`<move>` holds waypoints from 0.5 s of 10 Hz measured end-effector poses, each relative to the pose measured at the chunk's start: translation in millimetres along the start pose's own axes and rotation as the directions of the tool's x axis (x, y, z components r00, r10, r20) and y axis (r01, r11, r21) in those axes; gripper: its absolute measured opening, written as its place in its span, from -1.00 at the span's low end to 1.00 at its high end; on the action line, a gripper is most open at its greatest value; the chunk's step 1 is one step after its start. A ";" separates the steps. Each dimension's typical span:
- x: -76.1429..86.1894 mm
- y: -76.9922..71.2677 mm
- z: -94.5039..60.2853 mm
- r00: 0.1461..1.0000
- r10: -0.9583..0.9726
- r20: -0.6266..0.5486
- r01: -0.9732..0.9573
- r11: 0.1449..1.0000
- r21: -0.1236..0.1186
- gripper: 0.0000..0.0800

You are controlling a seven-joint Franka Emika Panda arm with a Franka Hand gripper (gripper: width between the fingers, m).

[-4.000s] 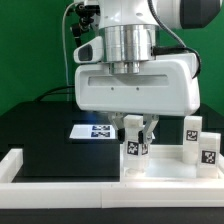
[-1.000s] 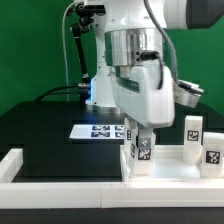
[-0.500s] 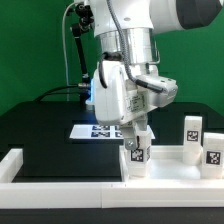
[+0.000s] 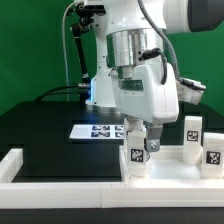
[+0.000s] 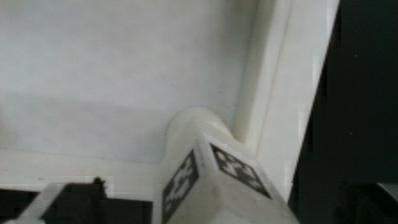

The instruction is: Assemble square table

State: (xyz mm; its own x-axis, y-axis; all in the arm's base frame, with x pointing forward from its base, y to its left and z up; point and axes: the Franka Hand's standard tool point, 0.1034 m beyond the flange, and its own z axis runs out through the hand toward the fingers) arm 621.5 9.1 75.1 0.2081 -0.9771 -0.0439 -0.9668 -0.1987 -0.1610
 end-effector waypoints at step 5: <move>-0.4 -4.7 -3.0 0.856 -0.517 -0.009 0.517 0.856 -0.025 0.62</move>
Offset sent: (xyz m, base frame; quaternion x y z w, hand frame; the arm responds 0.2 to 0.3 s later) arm 0.0195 0.0240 0.0169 -0.0286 -0.0280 -0.5351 0.8439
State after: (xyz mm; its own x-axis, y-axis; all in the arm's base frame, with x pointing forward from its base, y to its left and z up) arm 625.6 10.2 78.9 0.6768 -0.7342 0.0541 -0.7234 -0.6769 -0.1360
